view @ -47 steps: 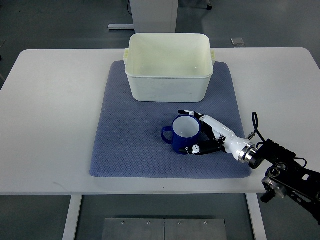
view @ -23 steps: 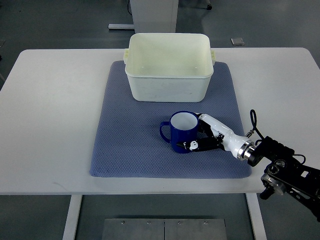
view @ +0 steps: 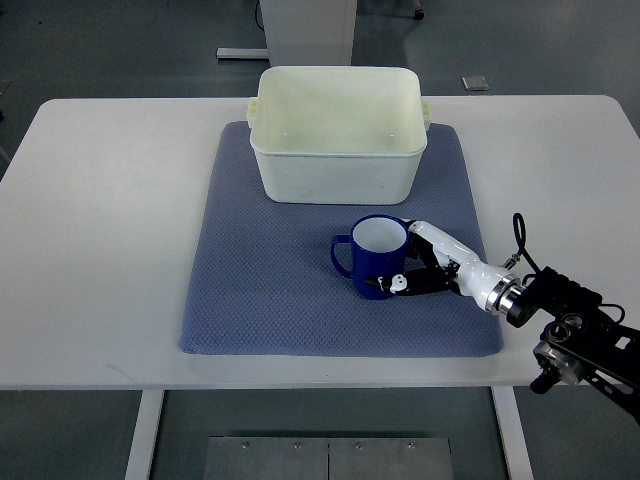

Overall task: Place cup in box with right hand
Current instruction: 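Lift the blue mug with the right hand toward the cream box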

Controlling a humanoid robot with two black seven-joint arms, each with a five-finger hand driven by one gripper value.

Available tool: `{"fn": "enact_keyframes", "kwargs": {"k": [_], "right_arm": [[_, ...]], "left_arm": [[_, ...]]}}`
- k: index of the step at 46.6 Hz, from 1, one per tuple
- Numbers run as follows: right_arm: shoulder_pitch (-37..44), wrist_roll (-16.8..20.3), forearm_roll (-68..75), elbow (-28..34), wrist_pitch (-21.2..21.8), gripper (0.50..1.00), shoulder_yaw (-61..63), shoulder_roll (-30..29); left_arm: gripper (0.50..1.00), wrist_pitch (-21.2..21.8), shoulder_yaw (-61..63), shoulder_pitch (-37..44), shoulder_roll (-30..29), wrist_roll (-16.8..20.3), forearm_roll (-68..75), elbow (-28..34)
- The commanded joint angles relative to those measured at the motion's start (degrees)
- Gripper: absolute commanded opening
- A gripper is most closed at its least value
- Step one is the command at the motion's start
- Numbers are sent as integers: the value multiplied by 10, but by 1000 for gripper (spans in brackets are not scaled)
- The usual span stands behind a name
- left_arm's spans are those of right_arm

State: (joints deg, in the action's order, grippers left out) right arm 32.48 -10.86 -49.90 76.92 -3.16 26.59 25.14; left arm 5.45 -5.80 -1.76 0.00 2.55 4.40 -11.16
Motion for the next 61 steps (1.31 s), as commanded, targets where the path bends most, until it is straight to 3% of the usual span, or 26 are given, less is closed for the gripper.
{"fn": "enact_keyframes", "kwargs": {"k": [1,21,32,61], "right_arm": [[-1,-2,2,9,0,500,2,11],[-7,-41,11,53,3,500,14,93],[-6,-43,31,68,11,500,42,137],[35,-40,58,75,27,500,72,160]], "left_arm": [[1000,0,0,0,0,0,0,0],[1000,0,0,0,0,0,0,0],[1000,0,0,0,0,0,0,0],[1000,0,0,0,0,0,0,0]]}}
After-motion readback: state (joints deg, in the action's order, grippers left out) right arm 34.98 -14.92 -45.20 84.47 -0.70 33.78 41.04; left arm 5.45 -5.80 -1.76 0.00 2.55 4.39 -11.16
